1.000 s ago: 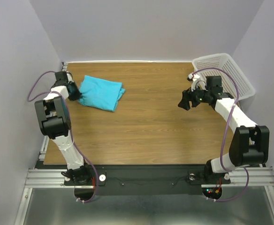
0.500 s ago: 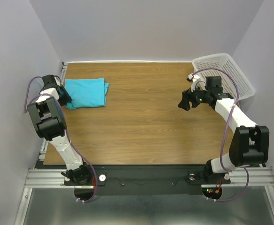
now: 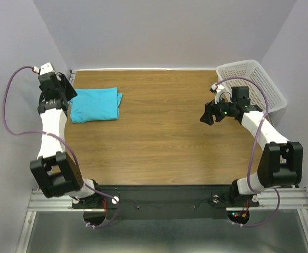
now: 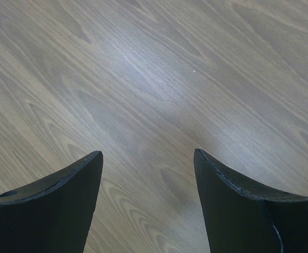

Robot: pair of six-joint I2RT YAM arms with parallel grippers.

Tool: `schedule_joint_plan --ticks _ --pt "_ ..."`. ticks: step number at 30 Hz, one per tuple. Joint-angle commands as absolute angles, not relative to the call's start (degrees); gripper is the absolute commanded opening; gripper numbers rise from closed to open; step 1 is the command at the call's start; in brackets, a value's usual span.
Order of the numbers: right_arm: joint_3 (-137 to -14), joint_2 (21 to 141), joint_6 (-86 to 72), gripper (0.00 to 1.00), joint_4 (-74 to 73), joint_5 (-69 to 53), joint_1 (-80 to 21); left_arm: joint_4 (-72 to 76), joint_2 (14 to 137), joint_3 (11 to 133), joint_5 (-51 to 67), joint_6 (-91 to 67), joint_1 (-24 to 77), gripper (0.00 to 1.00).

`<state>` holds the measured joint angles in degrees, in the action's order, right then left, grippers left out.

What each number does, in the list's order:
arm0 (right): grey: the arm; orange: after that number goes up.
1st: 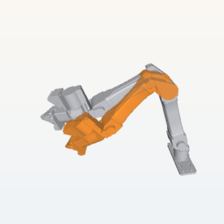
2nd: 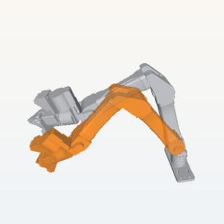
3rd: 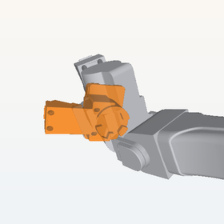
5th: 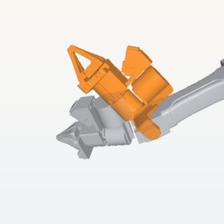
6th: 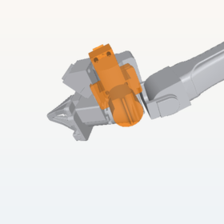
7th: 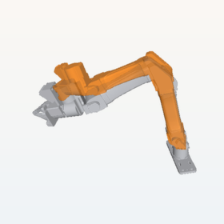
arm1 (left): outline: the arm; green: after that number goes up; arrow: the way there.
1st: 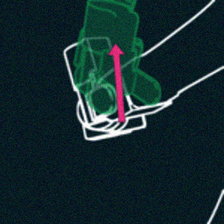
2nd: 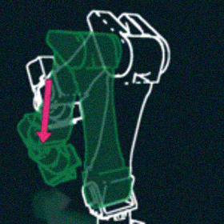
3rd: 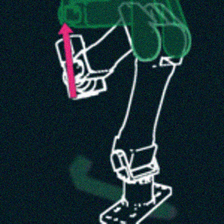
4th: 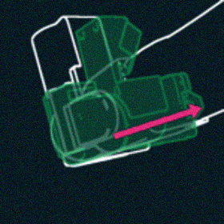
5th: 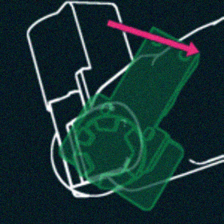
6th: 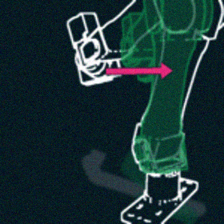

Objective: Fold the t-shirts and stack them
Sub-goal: Neatly place the folded tshirt to the corner

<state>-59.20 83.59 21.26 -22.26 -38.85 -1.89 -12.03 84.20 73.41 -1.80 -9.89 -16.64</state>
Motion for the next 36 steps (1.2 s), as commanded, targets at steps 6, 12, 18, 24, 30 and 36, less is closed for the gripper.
schedule_joint_plan --ticks 6,12,18,24,30,36 --pt "-60.4 76.6 22.9 0.76 -20.5 -34.0 -1.5 1.3 59.1 57.7 11.8 -8.2 -13.9 0.74" --pt "-60.4 71.7 20.4 0.86 -20.5 -19.9 -1.4 11.7 47.5 46.7 23.1 -13.8 -13.8 0.99" --pt "-59.4 67.6 12.4 1.00 -19.8 -11.4 -0.8 12.0 46.7 42.0 33.4 -15.0 -13.9 0.98" --pt "-58.0 64.7 4.4 1.00 -18.6 -5.6 -0.5 5.3 45.7 40.6 29.5 -11.2 -11.4 0.98" --pt "-57.0 63.3 -4.5 1.00 -15.6 9.7 -0.5 2.9 44.5 39.8 25.1 -9.9 -9.9 0.98" --pt "-55.5 62.1 -7.0 1.00 -14.9 11.8 -0.5 2.2 44.6 39.5 24.6 -10.0 -9.9 0.98"
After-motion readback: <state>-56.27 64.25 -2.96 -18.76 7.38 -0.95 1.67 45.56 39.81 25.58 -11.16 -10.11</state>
